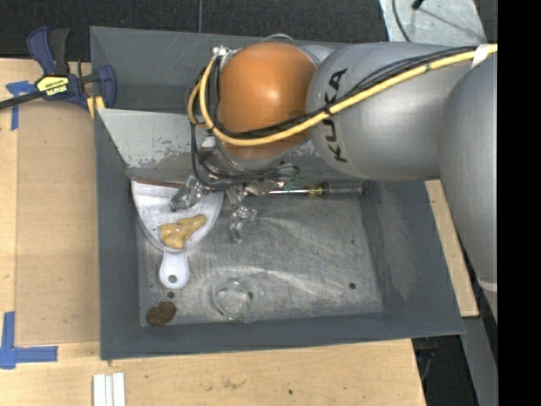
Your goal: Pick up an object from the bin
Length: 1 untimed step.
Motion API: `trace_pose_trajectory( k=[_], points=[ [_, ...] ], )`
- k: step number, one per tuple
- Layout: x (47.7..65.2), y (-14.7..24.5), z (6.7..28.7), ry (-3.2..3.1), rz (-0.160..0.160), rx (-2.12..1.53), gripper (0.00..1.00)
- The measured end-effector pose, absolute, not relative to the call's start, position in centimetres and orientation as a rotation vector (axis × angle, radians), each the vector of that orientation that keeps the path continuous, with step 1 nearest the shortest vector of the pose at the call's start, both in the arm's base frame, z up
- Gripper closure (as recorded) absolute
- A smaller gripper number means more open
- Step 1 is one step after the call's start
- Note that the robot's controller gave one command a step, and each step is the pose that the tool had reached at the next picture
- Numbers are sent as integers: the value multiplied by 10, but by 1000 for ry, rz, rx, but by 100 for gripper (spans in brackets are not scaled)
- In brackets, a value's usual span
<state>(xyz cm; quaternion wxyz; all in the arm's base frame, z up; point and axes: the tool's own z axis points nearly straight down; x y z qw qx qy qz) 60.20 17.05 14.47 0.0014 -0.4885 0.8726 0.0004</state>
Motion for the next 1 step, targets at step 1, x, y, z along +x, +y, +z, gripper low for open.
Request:
trace_pose_trajectory(
  k=[1],
  points=[
    [622, 184, 76, 2361, -1, -2074, 100]
  ],
)
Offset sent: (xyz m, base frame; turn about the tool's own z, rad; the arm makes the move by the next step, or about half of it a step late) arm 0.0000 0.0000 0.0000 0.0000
